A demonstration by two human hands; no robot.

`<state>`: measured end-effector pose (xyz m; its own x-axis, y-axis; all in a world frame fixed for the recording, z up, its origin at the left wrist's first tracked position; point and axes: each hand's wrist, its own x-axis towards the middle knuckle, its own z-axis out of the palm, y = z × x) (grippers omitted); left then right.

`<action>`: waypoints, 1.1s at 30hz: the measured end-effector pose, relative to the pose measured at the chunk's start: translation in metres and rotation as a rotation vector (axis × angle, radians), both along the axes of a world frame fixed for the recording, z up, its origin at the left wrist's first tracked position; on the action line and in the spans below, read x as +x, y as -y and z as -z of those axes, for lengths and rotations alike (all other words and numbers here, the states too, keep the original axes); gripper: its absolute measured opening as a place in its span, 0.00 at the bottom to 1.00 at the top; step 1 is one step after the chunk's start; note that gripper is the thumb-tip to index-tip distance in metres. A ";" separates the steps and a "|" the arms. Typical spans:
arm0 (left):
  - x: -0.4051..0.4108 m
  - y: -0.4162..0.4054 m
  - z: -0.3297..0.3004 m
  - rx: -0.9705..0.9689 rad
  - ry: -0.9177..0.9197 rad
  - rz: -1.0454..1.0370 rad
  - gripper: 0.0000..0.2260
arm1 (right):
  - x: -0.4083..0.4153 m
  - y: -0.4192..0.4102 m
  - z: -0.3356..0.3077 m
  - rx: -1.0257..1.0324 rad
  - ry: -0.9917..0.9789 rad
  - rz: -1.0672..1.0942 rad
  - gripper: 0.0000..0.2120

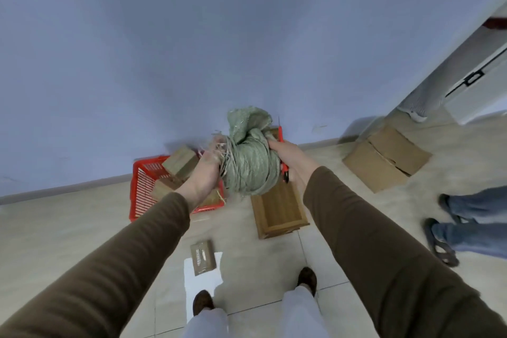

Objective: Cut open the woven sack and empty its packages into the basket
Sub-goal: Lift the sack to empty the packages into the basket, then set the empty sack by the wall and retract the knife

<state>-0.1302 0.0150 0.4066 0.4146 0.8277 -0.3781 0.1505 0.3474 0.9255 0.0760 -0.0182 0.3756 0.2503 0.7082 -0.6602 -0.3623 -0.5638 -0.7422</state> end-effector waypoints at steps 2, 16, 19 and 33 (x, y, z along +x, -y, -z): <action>0.039 0.009 0.008 0.043 -0.056 0.094 0.12 | 0.042 0.014 0.013 -0.037 0.041 0.011 0.13; 0.251 0.041 0.104 0.033 -0.219 0.387 0.40 | 0.244 0.045 0.091 -0.199 0.024 0.203 0.13; 0.274 0.030 0.123 -0.037 -0.126 0.312 0.30 | 0.269 0.038 0.106 -0.227 0.027 0.120 0.10; 0.407 -0.010 0.235 -0.177 -0.138 0.021 0.26 | 0.413 0.025 0.209 -0.206 0.169 -0.399 0.32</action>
